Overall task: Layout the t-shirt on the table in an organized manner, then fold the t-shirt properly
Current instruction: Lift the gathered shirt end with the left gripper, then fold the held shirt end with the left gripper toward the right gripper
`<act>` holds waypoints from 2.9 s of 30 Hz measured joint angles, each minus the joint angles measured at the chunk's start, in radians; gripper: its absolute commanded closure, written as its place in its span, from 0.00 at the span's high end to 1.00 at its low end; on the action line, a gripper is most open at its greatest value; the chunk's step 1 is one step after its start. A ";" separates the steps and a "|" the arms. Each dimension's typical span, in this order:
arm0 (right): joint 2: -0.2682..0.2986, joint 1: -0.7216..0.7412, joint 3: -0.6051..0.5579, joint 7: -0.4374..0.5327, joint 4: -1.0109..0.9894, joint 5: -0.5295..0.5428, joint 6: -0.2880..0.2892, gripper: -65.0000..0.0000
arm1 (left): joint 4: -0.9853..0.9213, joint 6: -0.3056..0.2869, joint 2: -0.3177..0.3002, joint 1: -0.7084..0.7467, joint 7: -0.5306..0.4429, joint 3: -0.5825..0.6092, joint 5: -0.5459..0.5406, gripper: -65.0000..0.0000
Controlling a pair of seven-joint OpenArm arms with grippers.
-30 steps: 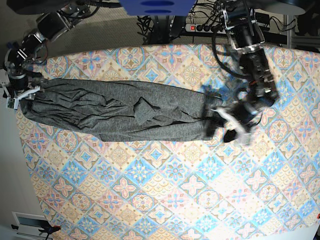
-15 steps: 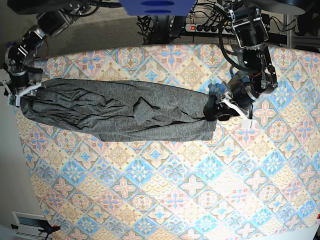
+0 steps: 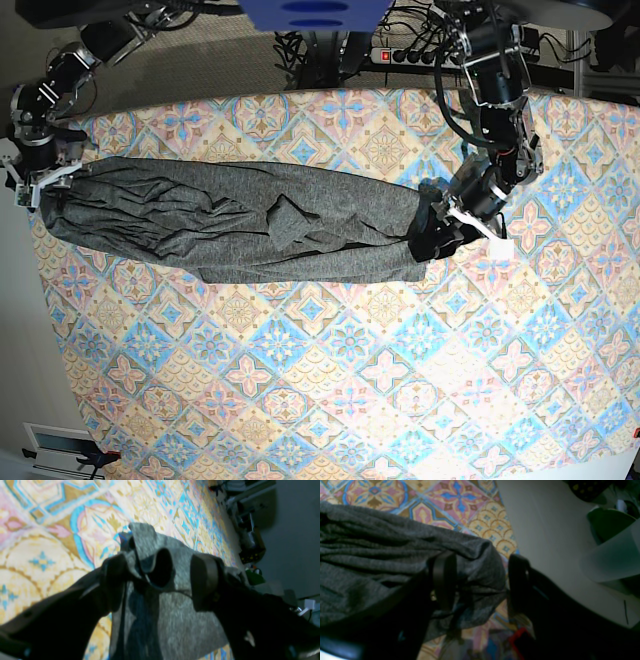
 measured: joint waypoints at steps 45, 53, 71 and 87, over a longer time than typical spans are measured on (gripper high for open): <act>-0.005 -0.007 0.038 0.001 0.080 0.002 0.001 0.48 | -0.095 0.053 -0.214 -0.178 0.108 0.129 0.070 0.02; -0.048 -0.011 0.043 -0.001 0.083 0.001 0.002 0.48 | -0.080 0.063 -0.327 -0.205 0.141 0.112 0.074 0.02; -0.069 -0.008 0.043 0.001 0.107 0.004 0.001 0.48 | 0.413 0.228 -0.027 -0.194 0.407 0.341 0.082 0.02; -0.069 -0.011 0.045 0.000 0.106 0.003 0.000 0.48 | 0.417 0.401 0.129 -0.206 0.311 0.625 0.130 0.02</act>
